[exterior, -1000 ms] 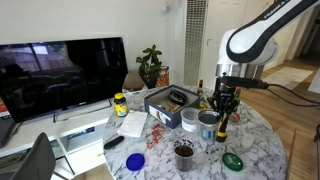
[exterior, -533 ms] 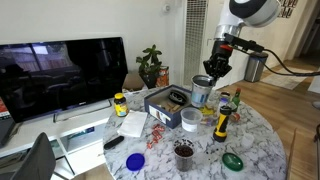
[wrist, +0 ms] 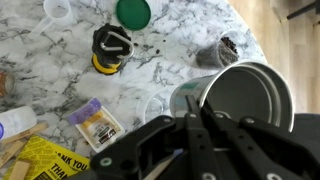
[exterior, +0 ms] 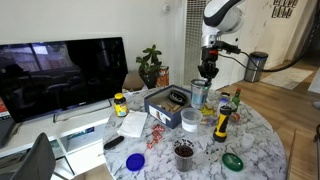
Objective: Pick up the flash light from the clear cup and put it on the table, pick up the clear cup from the blue box and put it on the table
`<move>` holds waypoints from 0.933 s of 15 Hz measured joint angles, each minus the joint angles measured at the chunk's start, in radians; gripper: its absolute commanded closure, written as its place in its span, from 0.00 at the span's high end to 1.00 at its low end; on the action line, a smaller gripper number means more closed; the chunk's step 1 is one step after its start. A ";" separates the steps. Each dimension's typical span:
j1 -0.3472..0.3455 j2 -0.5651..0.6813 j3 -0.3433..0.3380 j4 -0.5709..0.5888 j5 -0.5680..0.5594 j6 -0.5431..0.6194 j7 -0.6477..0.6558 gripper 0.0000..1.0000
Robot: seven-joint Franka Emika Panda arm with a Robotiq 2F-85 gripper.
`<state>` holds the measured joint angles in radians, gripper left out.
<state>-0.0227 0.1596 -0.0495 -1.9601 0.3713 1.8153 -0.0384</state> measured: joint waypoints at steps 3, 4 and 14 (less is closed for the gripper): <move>-0.003 0.133 0.004 0.117 -0.047 -0.059 -0.065 0.01; -0.003 0.173 0.007 0.151 -0.062 -0.073 -0.080 0.01; -0.003 0.375 0.033 0.340 -0.112 -0.121 -0.146 0.38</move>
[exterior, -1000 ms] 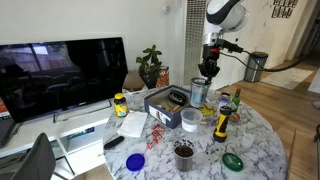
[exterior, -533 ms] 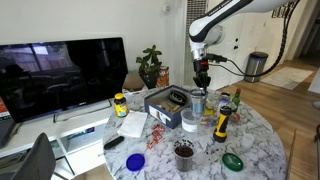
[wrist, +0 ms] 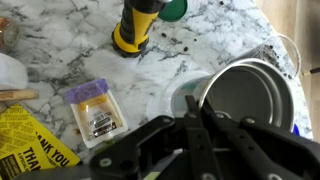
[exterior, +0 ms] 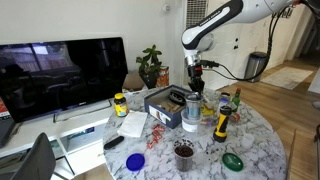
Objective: Pick up the flash light from the clear cup and put it on the table, pick up the clear cup from the blue box and put it on the table
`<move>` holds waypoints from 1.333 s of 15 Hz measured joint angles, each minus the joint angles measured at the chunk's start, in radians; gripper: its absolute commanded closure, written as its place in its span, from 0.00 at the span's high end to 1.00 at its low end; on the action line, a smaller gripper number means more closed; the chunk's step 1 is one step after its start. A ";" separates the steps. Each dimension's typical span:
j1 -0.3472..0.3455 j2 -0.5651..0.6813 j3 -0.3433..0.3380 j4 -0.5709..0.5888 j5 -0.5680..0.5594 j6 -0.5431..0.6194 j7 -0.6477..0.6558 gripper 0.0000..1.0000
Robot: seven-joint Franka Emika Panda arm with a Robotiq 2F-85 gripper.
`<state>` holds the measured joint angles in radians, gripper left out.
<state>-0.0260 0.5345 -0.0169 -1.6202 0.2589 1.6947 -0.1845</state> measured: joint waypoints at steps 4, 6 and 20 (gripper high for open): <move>-0.001 0.026 0.008 0.029 0.000 0.001 -0.006 0.67; -0.001 0.026 0.010 0.038 -0.001 0.001 -0.011 0.82; 0.034 -0.253 0.019 -0.104 -0.097 0.210 0.049 1.00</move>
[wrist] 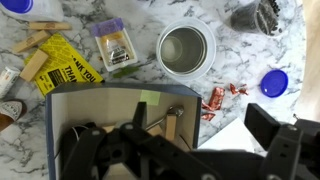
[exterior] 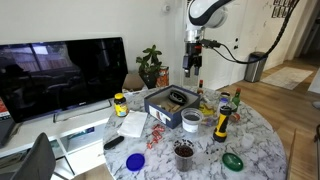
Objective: Pick up the flash light from the clear cup and put it on the table, pick up the clear cup from the blue box and put it on the table
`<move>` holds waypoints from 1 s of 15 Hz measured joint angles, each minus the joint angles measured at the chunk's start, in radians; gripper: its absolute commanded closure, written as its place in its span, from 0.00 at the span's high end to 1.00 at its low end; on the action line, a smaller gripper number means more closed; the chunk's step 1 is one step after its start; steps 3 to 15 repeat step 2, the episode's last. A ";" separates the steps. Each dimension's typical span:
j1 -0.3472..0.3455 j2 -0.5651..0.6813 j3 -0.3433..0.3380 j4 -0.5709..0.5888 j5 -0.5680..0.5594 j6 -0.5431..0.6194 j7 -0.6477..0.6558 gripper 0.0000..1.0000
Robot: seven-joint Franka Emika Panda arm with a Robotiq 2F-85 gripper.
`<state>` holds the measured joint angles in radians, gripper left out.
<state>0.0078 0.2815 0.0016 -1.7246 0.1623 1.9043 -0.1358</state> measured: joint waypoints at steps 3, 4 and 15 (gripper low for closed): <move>0.001 -0.013 0.000 -0.015 -0.002 0.004 0.001 1.00; 0.001 -0.013 0.000 -0.015 -0.002 0.004 0.001 1.00; 0.001 -0.013 0.000 -0.015 -0.002 0.004 0.001 1.00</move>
